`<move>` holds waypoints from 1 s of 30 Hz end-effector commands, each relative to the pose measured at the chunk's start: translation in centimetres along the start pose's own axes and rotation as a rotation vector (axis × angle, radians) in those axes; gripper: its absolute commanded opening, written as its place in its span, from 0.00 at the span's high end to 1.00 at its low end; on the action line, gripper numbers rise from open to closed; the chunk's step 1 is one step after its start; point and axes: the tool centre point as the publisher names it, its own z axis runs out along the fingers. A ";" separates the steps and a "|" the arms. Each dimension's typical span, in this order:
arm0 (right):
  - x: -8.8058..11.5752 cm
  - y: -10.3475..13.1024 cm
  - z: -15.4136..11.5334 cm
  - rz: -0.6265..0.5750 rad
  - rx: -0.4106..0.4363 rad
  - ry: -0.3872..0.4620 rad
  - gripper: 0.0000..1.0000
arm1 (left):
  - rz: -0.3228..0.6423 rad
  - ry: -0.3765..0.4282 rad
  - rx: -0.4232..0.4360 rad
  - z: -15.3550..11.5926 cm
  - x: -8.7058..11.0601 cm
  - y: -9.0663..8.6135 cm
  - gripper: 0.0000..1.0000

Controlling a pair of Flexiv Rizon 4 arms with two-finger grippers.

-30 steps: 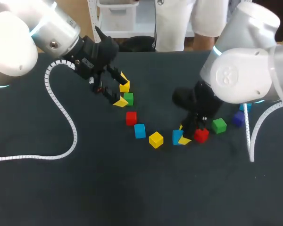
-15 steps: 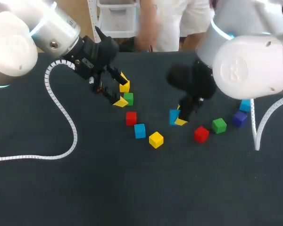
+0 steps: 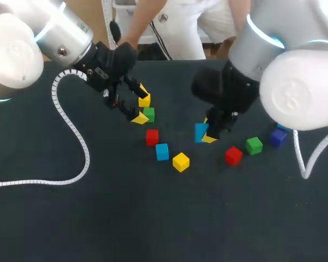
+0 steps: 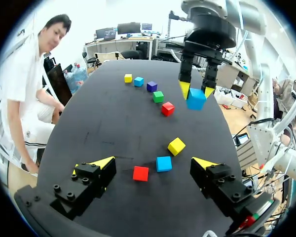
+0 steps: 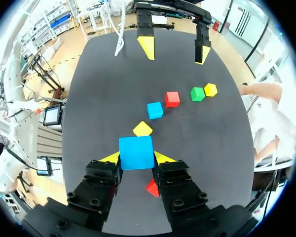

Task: Place the blue cubes, place green cubes on the blue cubes, place the yellow cubes on the green cubes, then place the red cubes on the yellow cubes, and place purple cube on the red cubes.

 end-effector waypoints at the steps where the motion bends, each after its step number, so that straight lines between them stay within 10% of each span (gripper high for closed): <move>1: 1.1 0.9 -0.5 -0.002 0.035 -0.025 1.00 | 0.000 0.003 0.001 0.0 0.0 0.1 0.00; 30: -0.1 -2.0 2.0 0.005 0.027 -0.020 1.00 | 0.000 0.003 0.001 0.0 0.0 0.1 0.00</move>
